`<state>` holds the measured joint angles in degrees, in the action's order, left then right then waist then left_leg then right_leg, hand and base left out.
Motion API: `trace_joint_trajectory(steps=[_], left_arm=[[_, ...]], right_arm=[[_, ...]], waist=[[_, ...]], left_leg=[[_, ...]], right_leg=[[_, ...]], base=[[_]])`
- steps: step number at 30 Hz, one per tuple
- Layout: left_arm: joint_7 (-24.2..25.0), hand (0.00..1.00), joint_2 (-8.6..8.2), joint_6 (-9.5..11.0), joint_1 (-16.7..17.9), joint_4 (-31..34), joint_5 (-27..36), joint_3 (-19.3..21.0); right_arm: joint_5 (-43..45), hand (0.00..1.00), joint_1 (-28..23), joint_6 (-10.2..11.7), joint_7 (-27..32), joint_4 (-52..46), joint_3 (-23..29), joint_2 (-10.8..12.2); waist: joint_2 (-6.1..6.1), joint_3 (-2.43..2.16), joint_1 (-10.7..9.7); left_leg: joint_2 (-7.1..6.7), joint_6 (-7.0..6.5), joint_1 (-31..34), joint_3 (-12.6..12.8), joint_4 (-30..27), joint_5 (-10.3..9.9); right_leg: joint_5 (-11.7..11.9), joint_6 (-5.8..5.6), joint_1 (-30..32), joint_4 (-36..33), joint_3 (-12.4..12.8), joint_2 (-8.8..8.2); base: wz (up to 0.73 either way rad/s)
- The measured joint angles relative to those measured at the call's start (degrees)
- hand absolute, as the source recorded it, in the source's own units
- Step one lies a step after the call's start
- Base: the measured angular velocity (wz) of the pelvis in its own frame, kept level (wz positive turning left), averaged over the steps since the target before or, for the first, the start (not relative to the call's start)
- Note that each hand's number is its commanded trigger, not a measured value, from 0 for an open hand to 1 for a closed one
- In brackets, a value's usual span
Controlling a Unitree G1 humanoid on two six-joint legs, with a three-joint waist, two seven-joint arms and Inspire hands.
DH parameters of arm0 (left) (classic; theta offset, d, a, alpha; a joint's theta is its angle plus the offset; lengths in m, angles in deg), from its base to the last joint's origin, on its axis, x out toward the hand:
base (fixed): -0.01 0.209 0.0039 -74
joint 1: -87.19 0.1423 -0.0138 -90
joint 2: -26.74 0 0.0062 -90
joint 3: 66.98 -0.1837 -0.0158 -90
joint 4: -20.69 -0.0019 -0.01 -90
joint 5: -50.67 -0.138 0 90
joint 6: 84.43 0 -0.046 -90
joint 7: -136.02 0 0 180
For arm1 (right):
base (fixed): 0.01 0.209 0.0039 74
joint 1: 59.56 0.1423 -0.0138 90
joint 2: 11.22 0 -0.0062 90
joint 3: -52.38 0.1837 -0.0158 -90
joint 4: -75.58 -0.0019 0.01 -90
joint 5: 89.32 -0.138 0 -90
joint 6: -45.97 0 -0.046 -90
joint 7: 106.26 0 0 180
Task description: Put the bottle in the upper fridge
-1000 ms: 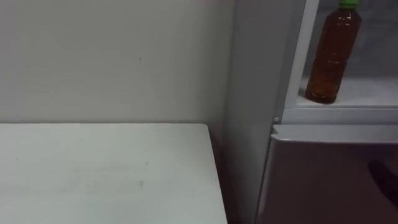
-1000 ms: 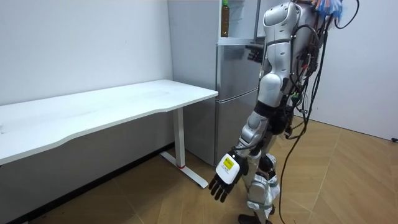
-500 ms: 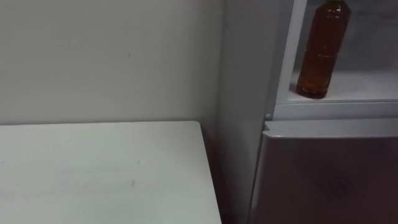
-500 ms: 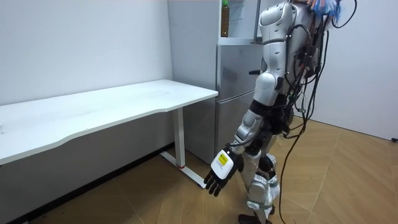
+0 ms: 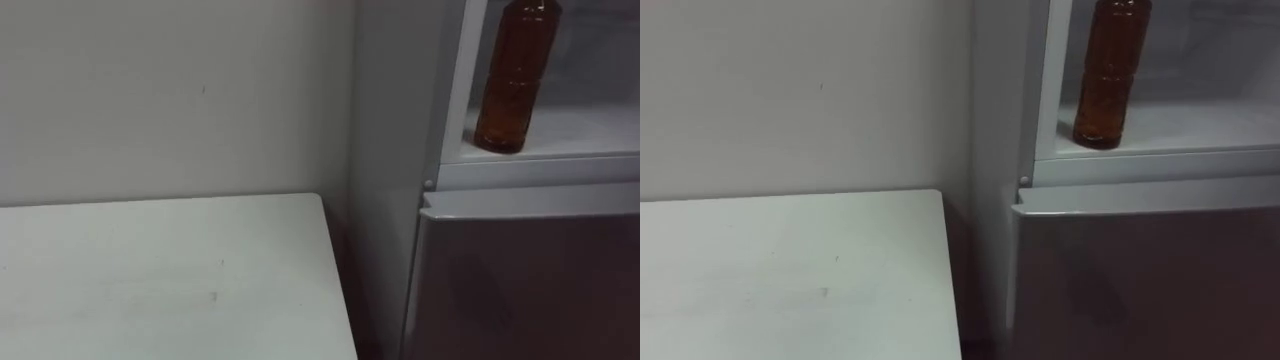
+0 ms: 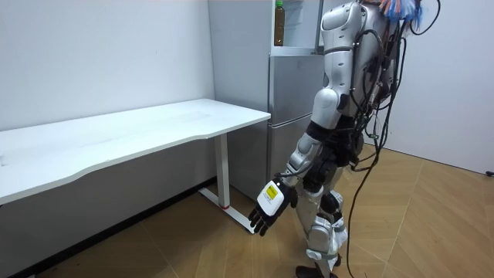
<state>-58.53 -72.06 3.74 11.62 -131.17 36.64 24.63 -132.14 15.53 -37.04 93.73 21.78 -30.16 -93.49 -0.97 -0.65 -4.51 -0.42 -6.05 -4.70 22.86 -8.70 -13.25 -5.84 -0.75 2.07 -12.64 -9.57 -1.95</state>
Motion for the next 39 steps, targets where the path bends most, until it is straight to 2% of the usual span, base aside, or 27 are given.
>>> trace_joint_trajectory(steps=[8, 14, 16, 19, 26, 29, 32, 34, 39], left_arm=[[0.2, 0.00, 0.09, 0.3, -0.1, 0.0, -0.3, 0.0], [0.3, 0.00, 0.12, 0.3, -0.9, 0.0, -0.4, -0.2], [0.3, 0.00, 0.21, 0.3, -1.2, 0.0, -0.4, -1.8], [0.3, 0.00, 0.18, 0.3, -1.9, 0.0, -0.8, -3.1], [0.3, 0.00, -0.36, -0.3, -2.8, 0.6, -0.4, -3.6], [0.2, 0.00, -1.03, -0.2, -3.5, 0.4, 1.9, -3.1], [0.3, 0.00, -1.43, 0.3, -4.3, -0.8, 8.3, -2.8], [0.5, 0.00, -1.61, 0.8, -3.9, -1.7, 13.3, -2.7], [1.4, 0.00, -1.52, 1.4, -2.7, -2.3, 18.5, -0.5]], right_arm=[[3.1, 0.00, -0.1, -0.4, -0.6, 9.8, -1.8, 0.1], [7.3, 0.00, 0.6, -0.9, -5.3, 15.8, -4.0, 0.5], [7.5, 0.00, 1.4, -1.2, -7.5, 17.9, -5.1, 1.1], [7.3, 0.00, 2.6, -2.2, -10.8, 21.0, -6.8, 1.3], [6.9, 0.00, 4.3, -4.1, -17.2, 28.2, -8.4, 1.7], [6.9, 0.00, 4.3, -4.9, -18.4, 28.8, -8.3, 1.8], [4.7, 0.00, 4.3, -5.0, -20.0, 30.8, -8.1, 1.8], [2.6, 0.00, 4.2, -5.1, -20.5, 31.1, -7.7, 1.8], [-1.1, 0.00, 4.0, -5.3, -19.6, 30.0, -3.8, 1.8]], waist=[[0.02, 0.34, -0.2], [0.57, 0.62, -0.1], [0.54, 0.66, -0.1], [0.54, 0.65, -0.2], [0.42, 0.62, -0.2], [0.38, 0.59, -0.1], [0.46, 0.61, -0.2], [0.31, 0.57, 0.0], [0.33, 0.59, 0.0]], left_leg=[[0.00, 0.04, -0.6, -0.3, 0.0, 0.0], [-0.18, 0.38, -0.8, -0.8, -0.1, -0.3], [-0.17, 0.17, -0.8, -0.8, -0.1, -0.1], [-0.16, 0.17, -0.9, -1.0, 0.0, -0.1], [-0.09, 0.20, -0.5, -1.1, 0.3, -0.2], [-0.09, 0.20, -0.5, -1.1, 0.4, -0.2], [-0.06, 0.24, -1.2, -1.1, 0.6, -0.2], [-0.06, 0.33, -2.0, -1.1, 1.0, -0.2], [-0.07, 0.32, -2.0, -0.9, 0.9, -0.2]], right_leg=[[-0.1, 0.01, -0.8, 0.1, -0.5, -0.05], [-0.9, -0.03, -0.9, 0.1, -0.7, -0.19], [-0.9, -0.03, -0.9, 0.3, -0.7, -0.05], [-0.9, -0.04, -1.0, 0.6, -1.6, -0.04], [-0.8, -0.11, -1.1, 0.8, -1.8, 0.09], [-0.8, -0.12, -1.1, 0.7, -1.7, 0.20], [-0.8, -0.13, -1.8, 1.0, -1.4, 0.40], [-0.8, -0.12, -2.4, 0.9, -1.3, 0.46], [-0.8, -0.12, -2.2, 0.8, -1.1, 0.41]], base=[[0.02], [0.03], [0.00], [0.04], [0.01], [0.00], [0.00], [0.00], [-0.02]])
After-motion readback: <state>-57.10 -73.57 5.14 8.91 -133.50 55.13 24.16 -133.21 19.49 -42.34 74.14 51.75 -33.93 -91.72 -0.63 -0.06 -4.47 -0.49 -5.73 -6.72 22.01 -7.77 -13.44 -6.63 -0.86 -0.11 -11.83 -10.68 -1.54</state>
